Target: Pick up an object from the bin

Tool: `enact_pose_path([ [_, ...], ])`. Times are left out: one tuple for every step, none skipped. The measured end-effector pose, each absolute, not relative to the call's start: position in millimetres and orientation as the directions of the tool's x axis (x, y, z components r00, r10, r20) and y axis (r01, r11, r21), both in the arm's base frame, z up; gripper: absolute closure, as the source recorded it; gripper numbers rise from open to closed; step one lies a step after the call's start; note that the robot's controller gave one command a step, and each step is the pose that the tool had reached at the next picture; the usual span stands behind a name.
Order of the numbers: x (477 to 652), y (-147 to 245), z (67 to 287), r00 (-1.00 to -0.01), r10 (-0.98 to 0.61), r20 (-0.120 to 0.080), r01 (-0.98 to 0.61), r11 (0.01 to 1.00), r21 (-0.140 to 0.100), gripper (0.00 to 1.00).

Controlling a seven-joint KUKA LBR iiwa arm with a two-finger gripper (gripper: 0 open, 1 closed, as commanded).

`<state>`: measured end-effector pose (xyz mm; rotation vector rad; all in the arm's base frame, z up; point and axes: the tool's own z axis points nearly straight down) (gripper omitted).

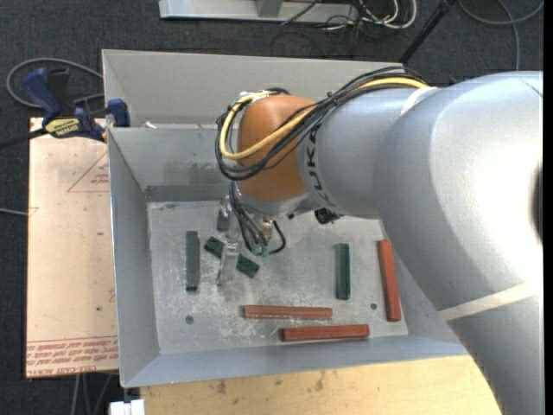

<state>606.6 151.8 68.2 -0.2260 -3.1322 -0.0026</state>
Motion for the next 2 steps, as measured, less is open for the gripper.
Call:
enact_pose_path([
  [607.3, 152.6, 68.8, -0.990, 0.144, -0.002, 0.144, 0.990, 0.003, 0.00],
  [607.9, 152.6, 70.1, -0.990, 0.144, -0.002, 0.144, 0.990, 0.003, 1.00],
])
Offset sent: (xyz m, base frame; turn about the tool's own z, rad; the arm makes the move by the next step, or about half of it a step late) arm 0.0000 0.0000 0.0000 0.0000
